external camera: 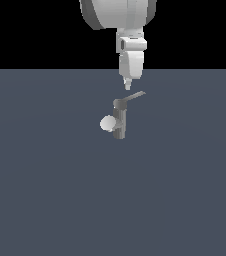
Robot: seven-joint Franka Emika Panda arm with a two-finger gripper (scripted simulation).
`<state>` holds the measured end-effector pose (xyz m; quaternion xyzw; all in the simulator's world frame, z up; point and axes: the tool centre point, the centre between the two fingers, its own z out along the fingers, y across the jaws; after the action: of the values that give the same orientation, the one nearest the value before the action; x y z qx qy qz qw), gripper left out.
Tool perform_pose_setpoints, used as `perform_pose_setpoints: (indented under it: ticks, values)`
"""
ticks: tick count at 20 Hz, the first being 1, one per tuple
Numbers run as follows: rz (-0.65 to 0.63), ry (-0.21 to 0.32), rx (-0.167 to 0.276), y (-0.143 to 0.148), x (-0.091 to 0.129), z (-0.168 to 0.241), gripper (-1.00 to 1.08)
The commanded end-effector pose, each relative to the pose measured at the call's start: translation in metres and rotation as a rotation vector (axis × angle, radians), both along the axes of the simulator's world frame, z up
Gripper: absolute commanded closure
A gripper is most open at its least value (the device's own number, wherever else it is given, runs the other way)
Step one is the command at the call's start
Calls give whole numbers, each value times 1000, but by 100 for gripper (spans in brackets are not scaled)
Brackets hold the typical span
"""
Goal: Turn on the faucet by rotating a designated handle.
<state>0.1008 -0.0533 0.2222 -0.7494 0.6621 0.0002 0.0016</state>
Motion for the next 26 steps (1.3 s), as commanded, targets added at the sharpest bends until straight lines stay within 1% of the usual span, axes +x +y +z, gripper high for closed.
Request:
perform_pose_setpoints:
  ticks: [1,7,12,24,26]
  values:
    - [-72,0,-2,-16,11,-11,108]
    - [-198,2,-4,-47,26,-31,108]
    - [-256,2,-4,-61,31,-40,108]
    - [-257,2,-2,-62,31,-40,108]
    - [-257,2,-2,-62,26,-40,108]
